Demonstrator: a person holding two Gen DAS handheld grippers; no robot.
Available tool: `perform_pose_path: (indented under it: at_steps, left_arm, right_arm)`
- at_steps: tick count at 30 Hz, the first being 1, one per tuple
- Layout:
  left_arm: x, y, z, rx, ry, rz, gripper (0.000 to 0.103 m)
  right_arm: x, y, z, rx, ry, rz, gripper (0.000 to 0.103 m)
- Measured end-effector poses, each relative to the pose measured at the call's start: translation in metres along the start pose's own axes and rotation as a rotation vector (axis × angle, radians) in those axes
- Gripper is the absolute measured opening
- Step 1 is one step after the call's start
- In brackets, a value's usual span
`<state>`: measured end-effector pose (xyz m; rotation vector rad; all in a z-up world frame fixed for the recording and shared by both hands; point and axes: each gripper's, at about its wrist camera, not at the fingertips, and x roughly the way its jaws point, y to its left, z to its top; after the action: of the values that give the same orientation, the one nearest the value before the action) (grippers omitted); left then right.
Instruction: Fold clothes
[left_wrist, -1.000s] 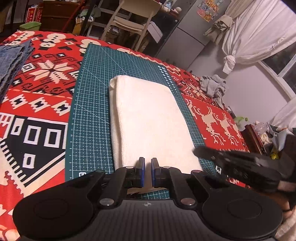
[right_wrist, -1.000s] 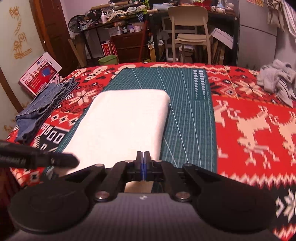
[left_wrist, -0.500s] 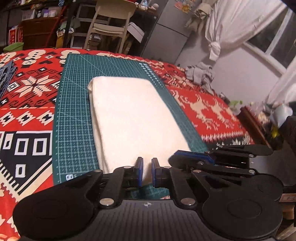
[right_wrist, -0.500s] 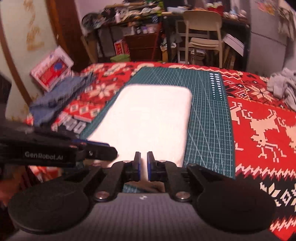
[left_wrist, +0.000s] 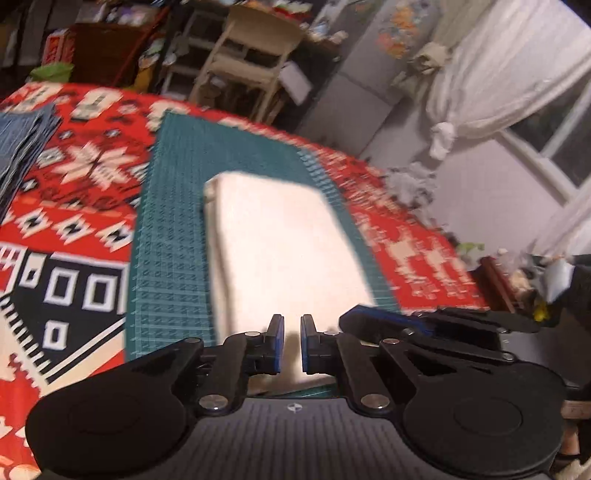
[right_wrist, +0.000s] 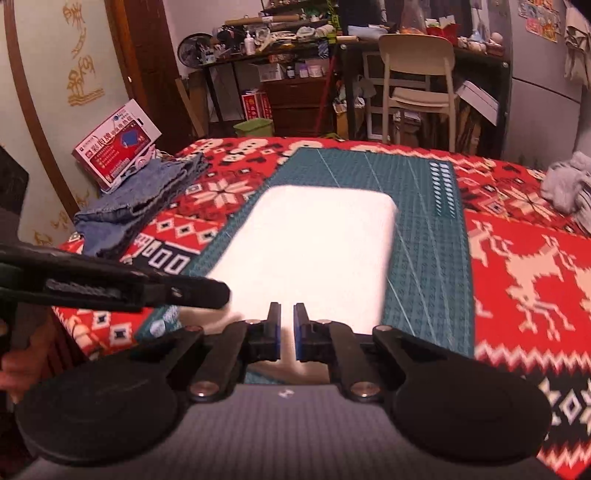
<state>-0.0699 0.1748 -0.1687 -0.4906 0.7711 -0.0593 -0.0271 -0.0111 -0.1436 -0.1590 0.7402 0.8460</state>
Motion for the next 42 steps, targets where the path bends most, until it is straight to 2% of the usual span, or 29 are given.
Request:
perform_pose_path:
  at_steps: [2, 9, 13, 15, 17, 24, 27, 34, 35, 39, 42]
  left_arm:
    - [0.001, 0.006, -0.005, -0.010, 0.021, 0.016, 0.007]
    - [-0.016, 0.021, -0.018, -0.079, 0.041, -0.018, 0.007]
    - [-0.029, 0.034, -0.019, -0.214, 0.019, -0.104, 0.009]
    - [-0.035, 0.040, -0.015, -0.247, -0.013, -0.112, 0.011]
    - [-0.035, 0.042, -0.010, -0.247, -0.026, -0.093, 0.011]
    - [-0.005, 0.050, -0.004, -0.262, 0.014, -0.048, 0.013]
    - [0.002, 0.052, -0.004, -0.290, 0.009, -0.059, 0.015]
    - [0.012, 0.051, 0.012, -0.280, -0.029, -0.049, 0.016]
    - [0.012, 0.050, 0.012, -0.274, -0.032, -0.045, 0.006]
    - [0.002, 0.040, 0.009, -0.220, -0.056, 0.001, 0.005]
    - [0.002, 0.043, 0.003, -0.222, -0.059, 0.013, 0.005]
  right_arm:
    - [0.009, 0.005, 0.001, -0.013, 0.009, 0.006, 0.008]
    - [0.014, 0.011, -0.019, -0.021, 0.061, 0.026, 0.008]
    - [0.001, 0.005, -0.023, 0.007, 0.071, 0.041, 0.008]
    - [-0.008, 0.000, -0.024, 0.032, 0.060, 0.044, 0.009]
    - [-0.013, -0.006, -0.024, 0.054, 0.055, 0.035, 0.010]
    - [-0.014, -0.015, -0.016, 0.116, 0.032, 0.033, 0.011]
    - [-0.014, -0.012, -0.014, 0.118, 0.030, 0.047, 0.011]
    - [-0.006, -0.013, -0.016, 0.147, 0.041, 0.057, 0.011]
    - [-0.005, -0.013, -0.016, 0.150, 0.040, 0.057, 0.011]
    - [-0.004, -0.012, -0.015, 0.153, 0.040, 0.052, 0.011]
    - [-0.002, -0.013, -0.017, 0.158, 0.044, 0.048, 0.011]
